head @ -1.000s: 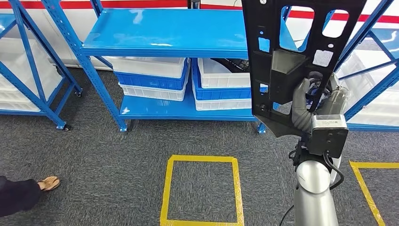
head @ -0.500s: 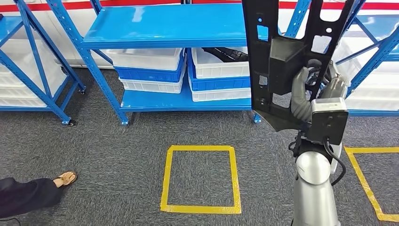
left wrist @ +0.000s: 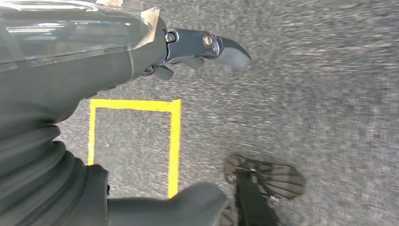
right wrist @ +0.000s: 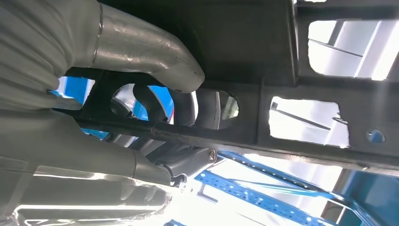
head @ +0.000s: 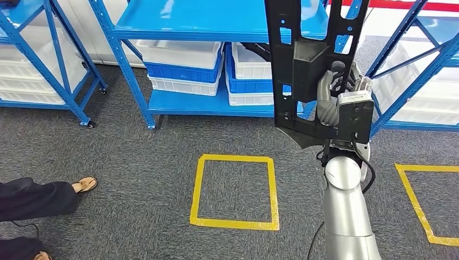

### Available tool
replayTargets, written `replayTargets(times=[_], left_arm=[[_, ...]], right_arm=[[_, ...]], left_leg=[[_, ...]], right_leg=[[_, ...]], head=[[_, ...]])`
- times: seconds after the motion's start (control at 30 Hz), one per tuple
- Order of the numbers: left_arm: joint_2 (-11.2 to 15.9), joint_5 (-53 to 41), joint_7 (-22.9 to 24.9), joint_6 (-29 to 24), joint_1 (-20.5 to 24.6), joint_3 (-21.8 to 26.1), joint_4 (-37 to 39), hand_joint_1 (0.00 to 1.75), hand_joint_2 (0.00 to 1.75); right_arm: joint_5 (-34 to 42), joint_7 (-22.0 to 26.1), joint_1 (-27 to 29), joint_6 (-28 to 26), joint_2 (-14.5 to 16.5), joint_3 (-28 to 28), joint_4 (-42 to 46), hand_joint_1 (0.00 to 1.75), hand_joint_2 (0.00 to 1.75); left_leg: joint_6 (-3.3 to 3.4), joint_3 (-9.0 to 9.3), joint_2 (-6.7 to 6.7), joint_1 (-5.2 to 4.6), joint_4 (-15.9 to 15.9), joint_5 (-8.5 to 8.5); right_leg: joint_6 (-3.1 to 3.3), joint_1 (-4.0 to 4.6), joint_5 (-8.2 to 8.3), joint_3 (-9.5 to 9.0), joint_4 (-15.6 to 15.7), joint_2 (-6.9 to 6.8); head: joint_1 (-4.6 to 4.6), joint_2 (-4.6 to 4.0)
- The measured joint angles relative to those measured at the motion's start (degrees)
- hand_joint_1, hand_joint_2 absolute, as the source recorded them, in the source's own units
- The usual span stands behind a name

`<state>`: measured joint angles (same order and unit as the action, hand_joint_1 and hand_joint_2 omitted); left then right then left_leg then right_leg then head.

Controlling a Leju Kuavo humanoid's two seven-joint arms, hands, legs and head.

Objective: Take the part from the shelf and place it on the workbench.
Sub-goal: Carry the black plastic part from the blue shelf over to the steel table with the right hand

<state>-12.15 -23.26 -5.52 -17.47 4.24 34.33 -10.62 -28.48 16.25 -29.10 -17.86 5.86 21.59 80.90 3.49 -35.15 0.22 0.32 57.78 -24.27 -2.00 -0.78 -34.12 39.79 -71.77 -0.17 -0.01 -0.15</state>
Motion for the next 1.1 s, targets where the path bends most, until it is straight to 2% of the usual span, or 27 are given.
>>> replayTargets(times=[0.03,0.07,0.1,0.13,0.17,0.2,0.23,0.27,0.33,0.37,0.4,0.47,0.53,0.57,0.6,0.63,0.67,0.7,0.77,0.8,0.87,0.9,0.93,0.97,1.03,1.07,1.1], left_arm=[[0.0,0.0,0.0,-0.1,0.0,0.0,0.0,0.00,1.75],[0.0,0.0,-0.1,-0.2,0.0,0.1,0.0,0.00,1.75],[0.0,0.1,-0.3,-0.2,0.0,0.1,0.0,0.00,1.75],[0.0,0.1,-0.6,0.0,0.0,0.2,0.0,0.00,1.75],[0.0,0.1,-0.9,0.2,0.0,0.2,0.0,0.00,1.75],[-0.1,0.1,-1.2,0.5,0.0,0.3,0.0,0.00,1.75],[-0.1,0.0,-1.3,0.7,0.0,0.3,0.0,0.00,1.75],[-0.1,-0.1,-1.4,0.8,0.0,0.3,0.0,0.00,1.75],[-0.1,-0.5,-1.5,1.1,-0.1,0.3,0.0,0.00,1.75],[-0.1,-0.7,-1.5,1.2,-0.1,0.3,0.0,0.00,1.75],[-0.1,-1.0,-1.6,1.3,-0.2,0.3,0.0,0.00,1.75],[-0.1,-1.3,-1.7,1.4,-0.2,0.3,0.0,0.00,1.75],[-0.1,-1.6,-1.7,1.3,-0.2,0.2,0.0,0.00,1.75],[-0.1,-1.7,-1.7,1.3,-0.2,0.2,0.0,0.00,1.75],[-0.1,-1.8,-1.7,1.3,-0.2,0.2,0.0,0.00,1.75],[-0.1,-1.8,-1.7,1.3,-0.2,0.2,0.0,0.00,1.75],[-0.1,-1.8,-1.7,1.3,-0.2,0.2,0.0,0.00,1.75],[-0.1,-1.8,-1.7,1.3,-0.1,0.2,0.0,0.00,1.75],[-0.1,-1.7,-1.8,1.0,0.1,0.1,0.0,0.00,1.75],[-0.1,-1.4,-2.1,0.8,0.3,0.1,0.0,0.00,1.75],[0.3,-0.6,-3.4,1.3,0.3,0.2,0.0,0.00,1.75],[0.8,-0.3,-4.2,2.2,0.4,0.3,0.0,0.00,1.75],[1.3,-0.2,-4.7,3.2,0.5,0.4,0.0,0.00,1.75],[1.8,-0.2,-5.0,4.1,0.5,0.4,0.0,0.00,1.75],[2.7,-0.4,-5.2,4.9,0.7,0.4,-0.1,0.00,1.75],[3.0,-0.5,-5.3,5.0,0.7,0.4,-0.1,0.00,1.75],[3.3,-0.6,-5.4,5.0,0.7,0.5,-0.1,0.00,1.75]], right_arm=[[0.0,0.0,0.0,0.0,0.0,0.0,-0.3,1.75,1.75],[-0.1,0.0,0.0,0.0,0.0,0.0,-0.7,1.75,1.75],[-0.2,0.0,-0.1,0.0,0.0,0.0,-0.9,1.75,1.75],[-0.3,-0.1,-0.3,-0.1,0.0,0.0,-1.2,1.75,1.75],[-0.4,-0.1,-0.5,-0.2,0.0,0.0,-1.4,1.75,1.75],[-0.5,0.0,-0.8,-0.3,0.1,0.0,-1.6,1.75,1.75],[-0.4,0.3,-1.1,-0.4,0.1,-0.1,-1.9,1.75,1.75],[-0.3,0.6,-1.4,-0.6,0.1,-0.1,-2.3,1.75,1.75],[0.1,1.2,-2.0,-1.1,0.1,-0.1,-3.2,1.75,1.75],[0.3,1.4,-2.2,-1.3,0.1,-0.1,-3.7,1.75,1.75],[0.6,1.6,-2.4,-1.5,0.2,-0.2,-4.0,1.75,1.75],[1.1,1.9,-2.6,-1.8,0.3,-0.2,-4.6,1.75,1.75],[1.4,2.0,-2.7,-2.0,0.4,-0.3,-5.1,1.75,1.75],[1.4,2.0,-2.7,-2.0,0.4,-0.4,-5.3,1.75,1.75],[1.4,2.0,-2.8,-2.1,0.4,-0.4,-5.5,1.75,1.75],[1.5,2.0,-2.8,-2.1,0.4,-0.4,-5.8,1.75,1.75],[1.5,2.0,-2.8,-2.1,0.3,-0.5,-5.9,1.75,1.75],[1.5,2.1,-2.8,-2.1,0.4,-0.5,-6.1,1.75,1.75],[1.7,2.3,-2.8,-2.4,0.4,-0.6,-6.2,1.75,1.75],[1.8,2.5,-2.9,-2.5,0.4,-0.7,-6.3,1.75,1.75],[2.2,3.1,-2.8,-2.8,0.3,-0.7,-6.5,1.75,1.75],[2.5,3.4,-2.5,-3.0,0.2,-0.9,-6.7,1.75,1.75],[2.6,3.7,-2.2,-3.2,0.0,-1.0,-6.8,1.75,1.75],[2.8,3.9,-1.9,-3.4,-0.3,-1.3,-6.9,1.75,1.75],[3.0,4.0,-1.1,-3.6,-0.7,-1.7,-7.0,1.75,1.75],[3.1,4.0,-0.8,-3.7,-0.9,-1.9,-7.1,1.75,1.75],[3.1,4.1,-0.5,-3.7,-1.1,-2.0,-7.1,1.75,1.75]], left_leg=[[-0.04,-0.96,0.05,-0.01,0.0,0.77],[-0.15,-1.91,0.11,0.00,0.0,1.52],[-0.32,-2.87,0.15,0.02,0.1,2.30],[-0.54,-3.73,0.17,0.04,0.1,3.06],[-0.83,-4.49,0.14,-0.03,0.2,3.78],[-1.18,-5.05,0.11,-0.12,0.2,4.51],[-1.53,-5.33,0.08,-0.20,0.1,5.26],[-1.91,-5.47,0.04,-0.25,-0.1,6.03],[-2.60,-5.61,-0.06,-0.09,-0.8,7.38],[-2.89,-5.84,-0.14,0.07,-0.9,7.38],[-3.12,-6.23,-0.20,0.19,-0.4,6.38],[-3.53,-7.60,-0.27,0.41,3.7,0.80],[-4.05,-9.17,-0.32,0.50,11.8,-5.23],[-4.28,-9.42,-0.34,0.57,15.3,-6.30],[-4.44,-8.95,-0.34,0.69,17.4,-5.97],[-4.54,-7.49,-0.33,0.84,17.4,-4.67],[-4.58,-4.89,-0.34,1.01,15.2,-3.31],[-4.57,-1.56,-0.40,1.13,11.5,-2.87],[-4.21,4.30,-0.61,1.04,3.5,-4.28],[-3.88,5.58,-0.71,0.83,1.3,-5.13],[-2.79,5.41,-0.57,0.51,0.1,-4.75],[-2.15,4.90,-0.43,0.45,0.0,-4.05],[-1.55,4.19,-0.26,0.47,-0.2,-3.25],[-1.08,3.34,-0.09,0.54,-0.4,-2.39],[-0.70,1.36,0.01,0.40,-0.3,-0.79],[-0.69,0.33,0.06,0.34,-0.3,0.02],[-0.76,-0.73,0.13,0.30,-0.2,0.83]], right_leg=[[-0.42,-0.08,-0.55,0.06,-2.5,0.02],[-1.04,-0.15,0.02,-0.69,-3.4,0.02],[-1.71,-0.29,1.34,-2.39,-2.2,0.01],[-2.20,-0.45,2.69,-4.94,0.8,0.01],[-2.34,-0.54,3.21,-8.31,5.2,0.01],[-2.09,-0.49,3.02,-11.26,9.6,0.11],[-1.65,-0.41,2.52,-13.22,13.0,0.22],[-1.09,-0.18,2.05,-14.18,15.0,0.37],[-0.06,-0.26,2.77,-13.32,15.4,0.47],[0.40,-0.47,3.28,-12.94,15.3,0.39],[0.92,-0.75,3.88,-12.48,15.4,0.27],[1.78,-0.91,5.30,-11.38,15.4,0.07],[2.21,-0.74,7.00,-9.58,15.3,0.00],[2.17,-0.69,7.78,-8.58,15.2,-0.01],[2.05,-0.67,8.48,-7.55,15.0,-0.02],[1.85,-0.69,9.08,-6.58,14.8,-0.02],[1.61,-0.74,9.61,-5.66,14.5,-0.01],[1.31,-0.76,10.03,-4.84,14.2,0.00],[0.55,-0.66,10.85,-3.75,13.6,-0.01],[0.10,-0.58,11.33,-3.48,13.6,-0.04],[-0.77,-0.49,12.30,-3.06,13.7,-0.10],[-0.93,-0.51,11.93,-2.55,13.4,-0.07],[-0.80,-0.51,10.61,-1.78,12.2,-0.03],[-0.50,-0.52,8.35,-0.70,9.9,-0.01],[0.02,-0.53,3.29,1.34,3.0,0.04],[-0.18,-0.52,1.98,1.78,-0.3,0.04],[-0.65,-0.53,1.93,1.47,-2.3,0.05]], head=[[0.01,0.00],[0.02,0.00],[0.01,0.00],[0.01,0.00],[0.04,0.00],[-0.04,0.00],[-0.13,-0.01],[-0.24,-0.01],[-0.44,-0.01],[-0.46,-0.01],[-0.49,-0.01],[-0.59,0.00],[-0.67,0.00],[-0.66,0.00],[-0.67,0.00],[-0.66,0.00],[-0.67,0.00],[-0.70,0.00],[-0.67,0.00],[-0.64,0.00],[-0.59,-0.01],[-0.61,-0.01],[-0.51,-0.01],[-0.40,-0.01],[-0.15,0.00],[-0.11,0.00],[-0.11,0.00]])
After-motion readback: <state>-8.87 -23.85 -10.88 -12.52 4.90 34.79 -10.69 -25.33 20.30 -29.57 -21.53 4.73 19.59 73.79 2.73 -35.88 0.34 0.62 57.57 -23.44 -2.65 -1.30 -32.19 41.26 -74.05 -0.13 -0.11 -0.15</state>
